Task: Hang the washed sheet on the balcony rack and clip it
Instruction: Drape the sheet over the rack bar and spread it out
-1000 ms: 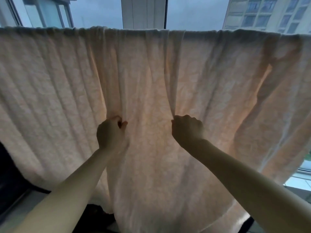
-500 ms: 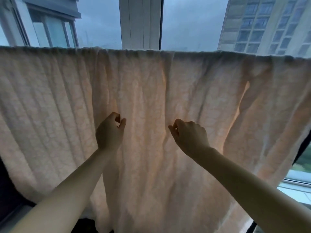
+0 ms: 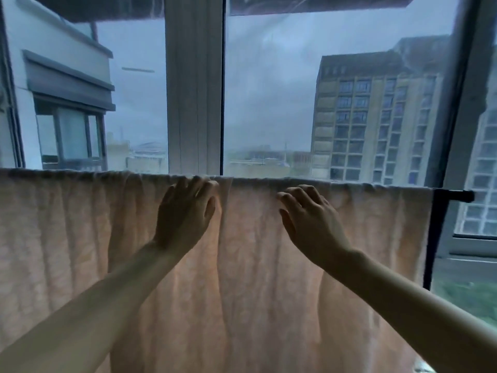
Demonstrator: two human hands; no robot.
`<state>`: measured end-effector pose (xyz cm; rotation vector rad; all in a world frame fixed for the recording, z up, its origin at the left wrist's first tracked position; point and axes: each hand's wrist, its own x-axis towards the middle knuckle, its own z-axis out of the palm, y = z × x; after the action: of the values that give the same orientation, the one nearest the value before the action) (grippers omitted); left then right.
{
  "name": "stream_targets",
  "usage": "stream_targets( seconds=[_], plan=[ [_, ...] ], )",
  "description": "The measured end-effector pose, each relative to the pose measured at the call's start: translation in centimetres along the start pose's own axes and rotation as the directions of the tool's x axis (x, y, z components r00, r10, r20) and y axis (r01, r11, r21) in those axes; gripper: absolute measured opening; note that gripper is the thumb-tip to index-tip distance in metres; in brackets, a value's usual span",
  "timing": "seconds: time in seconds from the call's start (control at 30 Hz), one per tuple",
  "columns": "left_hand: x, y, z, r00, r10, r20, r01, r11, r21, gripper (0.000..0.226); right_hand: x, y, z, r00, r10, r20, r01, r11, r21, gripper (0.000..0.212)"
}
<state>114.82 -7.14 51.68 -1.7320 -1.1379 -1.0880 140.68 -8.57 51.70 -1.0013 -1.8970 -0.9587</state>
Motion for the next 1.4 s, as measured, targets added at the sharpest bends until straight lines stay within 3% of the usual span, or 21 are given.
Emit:
stream_targets(
  seconds=[0.13, 0.27, 0.4, 0.7, 0.87, 1.07, 1.2, 1.4],
  plan=[
    [2.9, 2.4, 0.6, 0.980, 0.200, 0.017, -0.200, 0.980, -0.016, 0.031, 0.7, 2.8, -0.8, 0.999, -0.032, -0.028, 0.030, 0.998, -0.057, 0.028],
    [5.5, 4.6, 1.2, 0.964, 0.264, 0.038, -0.257, 0.958, -0.130, 0.035, 1.0, 5.0, -1.8, 1.000, 0.005, 0.006, -0.005, 0.995, -0.098, 0.025],
    [7.2, 6.6, 2.0, 0.954, 0.296, 0.050, -0.273, 0.924, -0.267, 0.023, 1.2, 7.0, -2.7, 0.992, 0.099, 0.077, -0.089, 0.989, -0.119, 0.021],
    [8.6, 6.8, 3.9, 0.978, 0.173, 0.112, -0.090, 0.846, -0.525, 0.016, 0.3, 11.3, -4.2, 0.950, 0.225, 0.215, -0.230, 0.973, -0.001, 0.025],
    [8.9, 6.6, 3.8, 0.981, 0.152, 0.120, -0.065, 0.844, -0.533, 0.014, -1.3, 13.5, -5.2, 0.938, 0.296, 0.178, -0.318, 0.942, 0.109, 0.023],
    [9.1, 6.9, 3.9, 0.985, 0.116, 0.129, -0.034, 0.857, -0.515, 0.004, -1.5, 15.9, -6.4, 0.928, 0.311, 0.206, -0.339, 0.934, 0.117, 0.011],
    [9.4, 7.5, 4.3, 0.989, 0.063, 0.135, 0.011, 0.872, -0.490, 0.009, -0.7, 16.9, -6.1, 0.921, 0.306, 0.242, -0.330, 0.942, 0.066, 0.011],
    [9.5, 5.2, 4.6, 0.980, -0.082, 0.182, 0.150, 0.903, -0.402, 0.012, -0.6, 20.6, -6.9, 0.817, 0.518, 0.252, -0.506, 0.855, -0.118, 0.019]
  ],
)
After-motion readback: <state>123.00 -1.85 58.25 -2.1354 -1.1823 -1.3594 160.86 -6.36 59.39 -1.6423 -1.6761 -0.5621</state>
